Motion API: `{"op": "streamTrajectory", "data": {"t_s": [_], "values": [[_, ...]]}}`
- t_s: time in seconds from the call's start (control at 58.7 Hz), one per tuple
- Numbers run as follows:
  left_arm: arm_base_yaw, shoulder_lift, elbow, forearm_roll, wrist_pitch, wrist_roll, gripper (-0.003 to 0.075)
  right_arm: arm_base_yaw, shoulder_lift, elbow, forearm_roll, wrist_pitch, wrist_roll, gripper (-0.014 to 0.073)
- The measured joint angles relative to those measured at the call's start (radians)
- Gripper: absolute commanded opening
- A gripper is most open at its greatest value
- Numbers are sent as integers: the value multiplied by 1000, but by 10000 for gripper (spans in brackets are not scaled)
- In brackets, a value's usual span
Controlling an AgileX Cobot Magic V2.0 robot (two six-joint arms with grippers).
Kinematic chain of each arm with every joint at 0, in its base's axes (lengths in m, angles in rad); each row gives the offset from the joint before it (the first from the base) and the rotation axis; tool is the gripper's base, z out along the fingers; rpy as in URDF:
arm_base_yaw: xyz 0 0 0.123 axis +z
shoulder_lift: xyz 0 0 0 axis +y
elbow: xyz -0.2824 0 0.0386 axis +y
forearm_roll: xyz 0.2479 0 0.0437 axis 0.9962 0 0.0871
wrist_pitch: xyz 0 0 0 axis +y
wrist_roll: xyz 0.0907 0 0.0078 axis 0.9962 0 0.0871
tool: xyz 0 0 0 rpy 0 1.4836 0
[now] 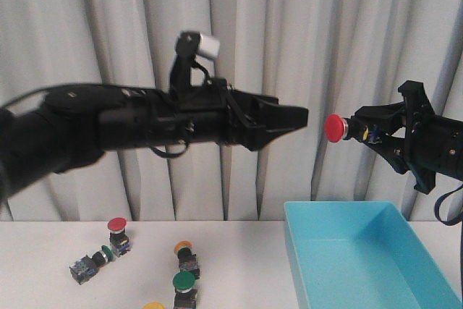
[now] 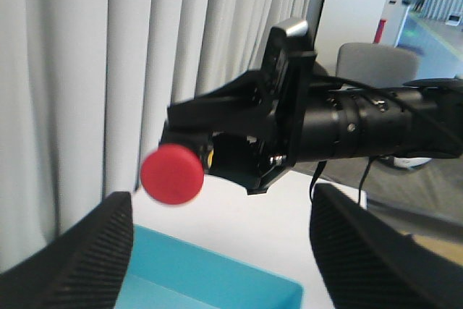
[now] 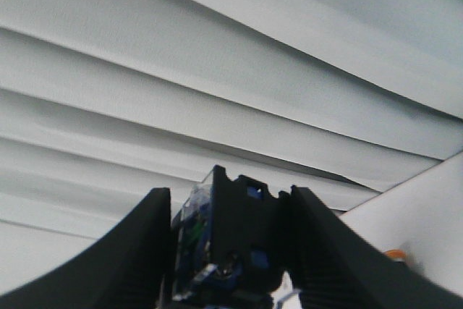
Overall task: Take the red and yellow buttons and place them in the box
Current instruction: 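Open the left gripper and pull it away from the button, then lower the red button into the blue box with the right gripper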
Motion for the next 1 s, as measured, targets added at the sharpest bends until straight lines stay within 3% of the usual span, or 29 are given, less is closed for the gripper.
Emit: {"op": "streamTrajectory", "data": {"t_s": [0.204, 0.323, 0.494, 0.63, 0.783, 1.005], "values": [[22, -143, 0, 176, -45, -6, 501, -1, 0, 0, -4, 30, -179, -9], [51, -224, -2, 294, -42, -79, 466, -1, 0, 0, -5, 30, -289, -9], [114, -299, -8, 530, -19, -285, 338, -1, 0, 0, -47, 27, -409, -9], [158, -330, -8, 756, 55, -473, 182, -1, 0, 0, -122, 1, -467, -9], [182, -333, -8, 949, 190, -553, 0, -1, 0, 0, -222, -64, -505, -7], [183, -333, -8, 1056, 282, -594, -7, -1, 34, 0, -414, -99, -504, -4]]}}
